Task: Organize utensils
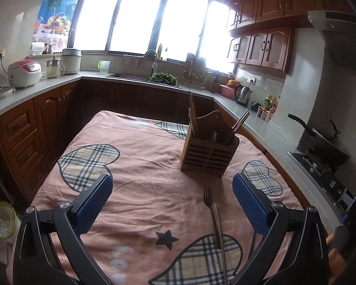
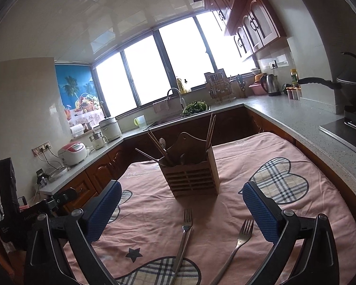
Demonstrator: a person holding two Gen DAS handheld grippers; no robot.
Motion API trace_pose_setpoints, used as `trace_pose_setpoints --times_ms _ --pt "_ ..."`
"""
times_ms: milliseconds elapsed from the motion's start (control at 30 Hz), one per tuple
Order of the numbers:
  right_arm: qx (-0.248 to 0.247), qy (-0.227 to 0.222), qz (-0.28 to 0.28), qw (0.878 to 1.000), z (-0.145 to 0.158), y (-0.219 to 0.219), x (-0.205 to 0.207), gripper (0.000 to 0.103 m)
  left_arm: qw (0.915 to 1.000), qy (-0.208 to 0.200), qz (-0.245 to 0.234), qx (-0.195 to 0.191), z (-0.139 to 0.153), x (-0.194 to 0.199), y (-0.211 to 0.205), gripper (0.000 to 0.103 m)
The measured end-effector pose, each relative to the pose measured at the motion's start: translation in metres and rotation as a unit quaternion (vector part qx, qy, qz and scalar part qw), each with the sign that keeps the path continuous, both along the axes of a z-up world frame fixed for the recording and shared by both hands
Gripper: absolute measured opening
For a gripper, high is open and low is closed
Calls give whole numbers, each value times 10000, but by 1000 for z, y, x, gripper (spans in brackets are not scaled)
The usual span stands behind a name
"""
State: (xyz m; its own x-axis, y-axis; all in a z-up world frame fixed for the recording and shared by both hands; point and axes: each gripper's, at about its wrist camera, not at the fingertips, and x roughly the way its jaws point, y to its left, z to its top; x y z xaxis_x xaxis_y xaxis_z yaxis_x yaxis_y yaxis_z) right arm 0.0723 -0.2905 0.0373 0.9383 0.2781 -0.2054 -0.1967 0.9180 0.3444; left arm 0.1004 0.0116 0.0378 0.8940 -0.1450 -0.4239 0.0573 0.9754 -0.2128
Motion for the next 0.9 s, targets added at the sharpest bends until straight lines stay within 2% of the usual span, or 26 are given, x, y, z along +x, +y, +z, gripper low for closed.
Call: trace_pose_setpoints --times_ms 200,433,667,900 --pt "-422 -176 -152 9988 -11 12 -25 103 9996 -34 120 258 -14 -28 -6 103" --pt "-830 -366 -83 9958 -26 31 -47 103 9973 -266 286 626 -18 -52 -12 103" --pt "-1042 -508 -171 9931 -38 38 -57 103 9938 -445 455 910 -27 -72 -16 103" --pt "-1093 -415 -165 9930 -47 39 -58 103 9902 -456 571 1191 -35 -78 -22 103"
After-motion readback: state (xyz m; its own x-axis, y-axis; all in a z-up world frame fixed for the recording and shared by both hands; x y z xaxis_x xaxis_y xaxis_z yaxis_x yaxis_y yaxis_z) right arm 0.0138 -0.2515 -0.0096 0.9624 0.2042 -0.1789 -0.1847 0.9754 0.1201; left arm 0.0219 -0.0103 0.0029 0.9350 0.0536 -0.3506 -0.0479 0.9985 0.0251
